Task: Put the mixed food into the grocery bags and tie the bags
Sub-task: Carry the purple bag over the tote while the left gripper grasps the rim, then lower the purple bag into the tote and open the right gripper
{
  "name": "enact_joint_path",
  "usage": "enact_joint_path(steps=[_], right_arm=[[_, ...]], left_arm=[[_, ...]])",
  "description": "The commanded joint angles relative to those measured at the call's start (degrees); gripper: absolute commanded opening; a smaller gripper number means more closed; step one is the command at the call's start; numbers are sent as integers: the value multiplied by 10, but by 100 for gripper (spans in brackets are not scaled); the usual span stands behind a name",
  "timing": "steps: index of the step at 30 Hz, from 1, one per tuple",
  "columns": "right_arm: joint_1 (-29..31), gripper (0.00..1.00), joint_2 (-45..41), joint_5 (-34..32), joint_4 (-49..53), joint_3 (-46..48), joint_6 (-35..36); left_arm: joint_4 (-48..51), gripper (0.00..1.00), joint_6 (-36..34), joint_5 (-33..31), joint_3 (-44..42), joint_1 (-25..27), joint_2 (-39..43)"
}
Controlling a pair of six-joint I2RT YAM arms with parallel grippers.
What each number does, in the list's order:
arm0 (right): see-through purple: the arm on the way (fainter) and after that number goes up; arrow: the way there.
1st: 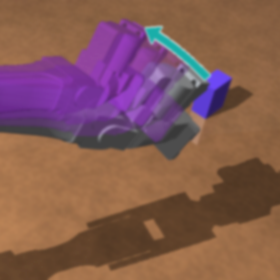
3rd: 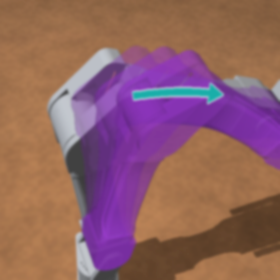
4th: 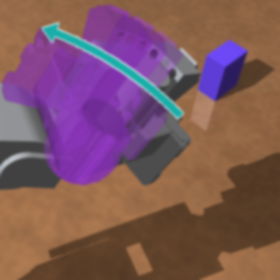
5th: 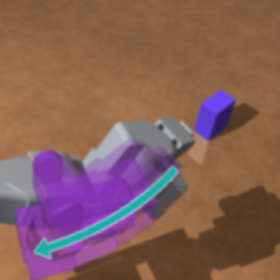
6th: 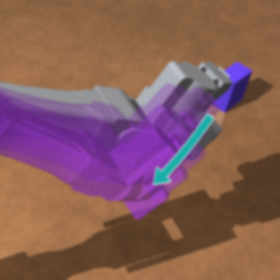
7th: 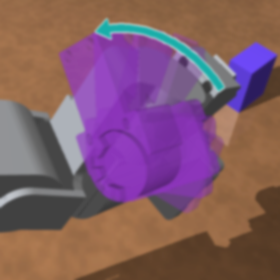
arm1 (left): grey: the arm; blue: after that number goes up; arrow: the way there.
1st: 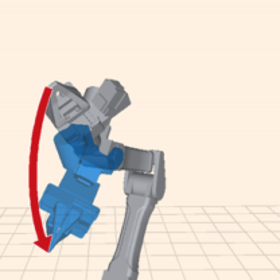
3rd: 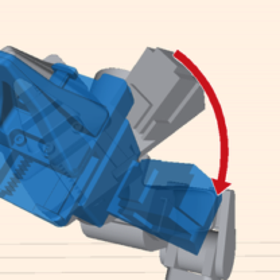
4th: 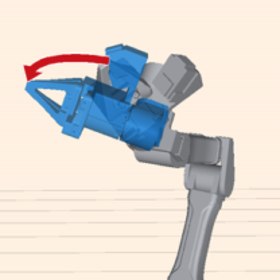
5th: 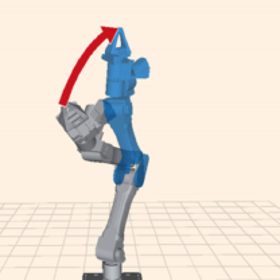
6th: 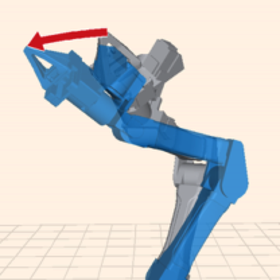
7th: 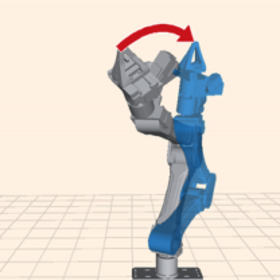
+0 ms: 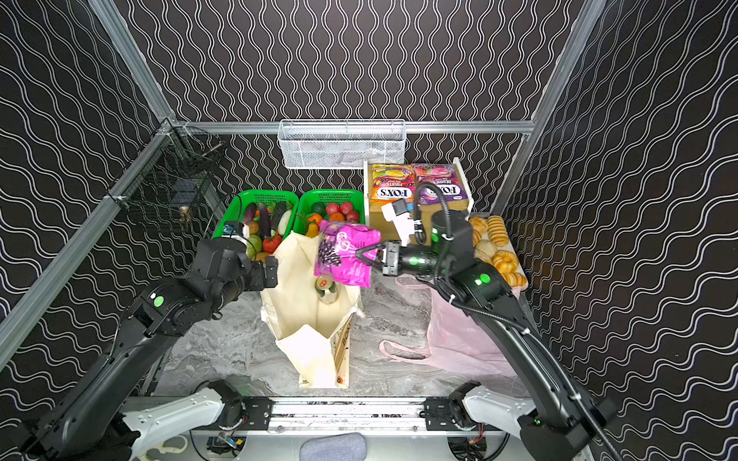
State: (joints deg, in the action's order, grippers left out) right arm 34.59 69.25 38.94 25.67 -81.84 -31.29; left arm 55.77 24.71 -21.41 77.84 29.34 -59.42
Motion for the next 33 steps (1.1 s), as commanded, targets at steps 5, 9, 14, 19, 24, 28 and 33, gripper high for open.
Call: enact_joint_path(steps=[5,9,14,19,24,28,33], right_arm=[[105,0,101,-140,148,-121,61],[146,0,130,-196,200,-149,55],[158,0,193,-191,308,-215,47],[159,0,258,-152,366,-252,48],[161,0,293,-117,374,-257,53],[163,1,304,-110,383,-253,58],[176,4,317,-81,387,-253,71]], left_arm=[[-11,99,-64,304,-31,-179,-13],[-51,97,-47,447,-61,-260,-15],[-105,85,-21,499,-94,-268,1],[-115,67,-16,520,-108,-267,-3],[-104,49,-29,510,-108,-268,1],[-123,33,-18,526,-115,-268,8],[-140,17,-5,534,-130,-268,14]])
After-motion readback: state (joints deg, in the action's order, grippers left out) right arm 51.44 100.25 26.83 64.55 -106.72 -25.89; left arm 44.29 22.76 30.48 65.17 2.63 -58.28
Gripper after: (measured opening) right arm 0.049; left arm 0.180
